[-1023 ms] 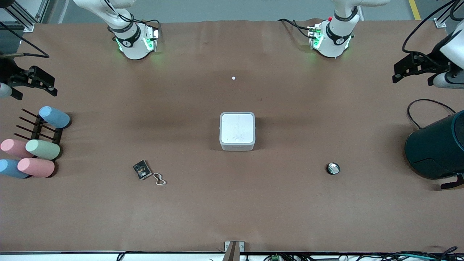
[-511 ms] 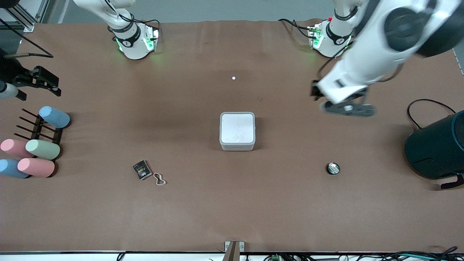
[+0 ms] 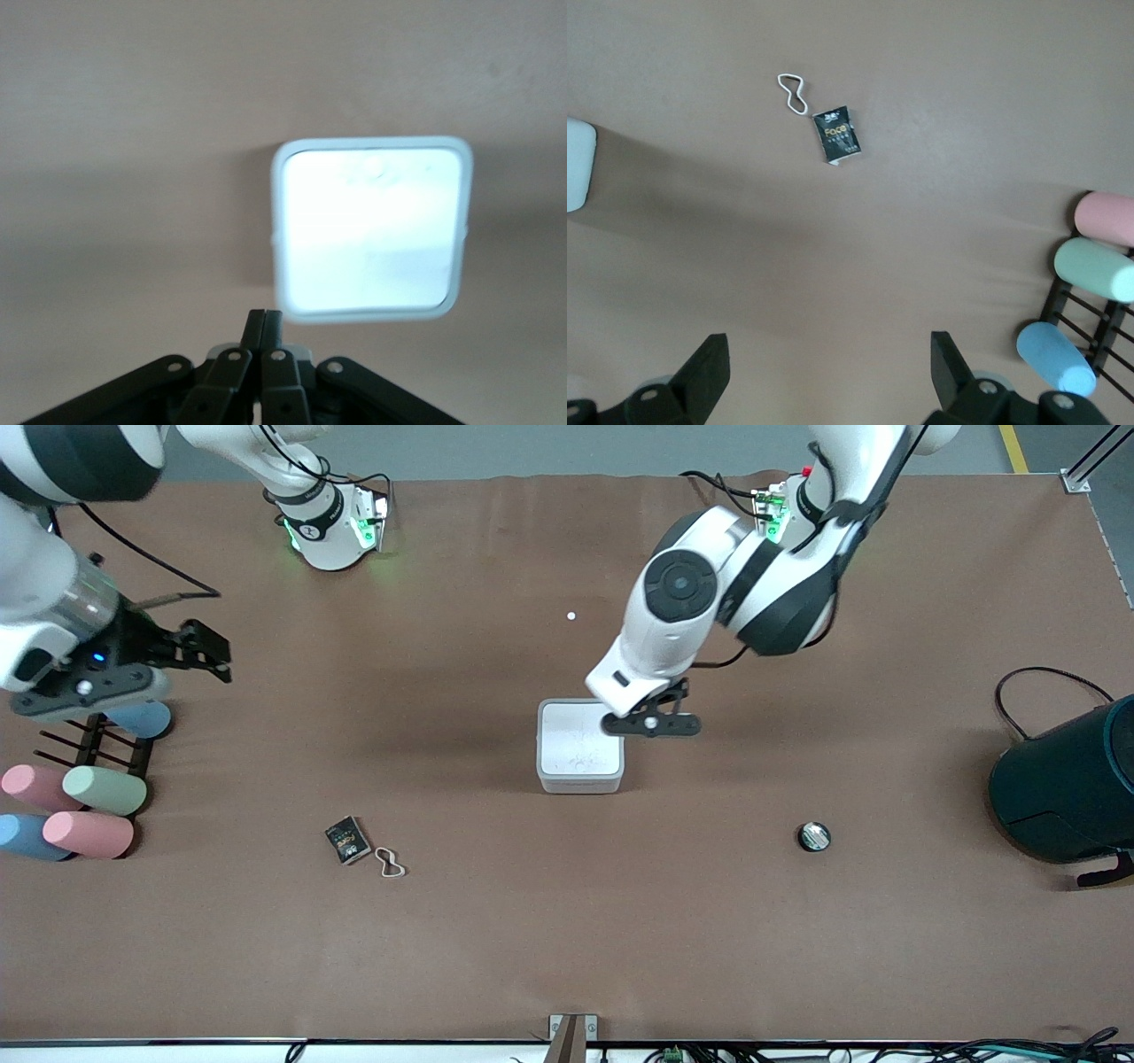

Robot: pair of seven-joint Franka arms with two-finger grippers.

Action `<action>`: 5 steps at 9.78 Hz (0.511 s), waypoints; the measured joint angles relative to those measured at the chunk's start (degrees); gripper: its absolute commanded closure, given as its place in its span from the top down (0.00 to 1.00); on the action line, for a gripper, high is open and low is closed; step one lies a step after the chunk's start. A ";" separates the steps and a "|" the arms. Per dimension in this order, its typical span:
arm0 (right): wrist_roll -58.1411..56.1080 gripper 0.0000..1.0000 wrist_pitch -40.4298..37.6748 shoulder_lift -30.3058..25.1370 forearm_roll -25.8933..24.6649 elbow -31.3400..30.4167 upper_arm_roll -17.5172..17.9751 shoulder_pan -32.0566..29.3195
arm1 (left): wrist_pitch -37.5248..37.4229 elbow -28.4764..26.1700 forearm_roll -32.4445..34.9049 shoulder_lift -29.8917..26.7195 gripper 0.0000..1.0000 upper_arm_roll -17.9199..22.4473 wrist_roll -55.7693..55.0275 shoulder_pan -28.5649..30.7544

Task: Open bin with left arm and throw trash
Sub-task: 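Lift the bin lid with the left gripper while the right gripper reaches the band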

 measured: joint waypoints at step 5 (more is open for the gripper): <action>-13.66 0.98 14.84 13.18 0.02 -0.95 0.14 4.34 | 13.00 0.11 0.24 6.09 0.00 0.05 -1.37 -1.97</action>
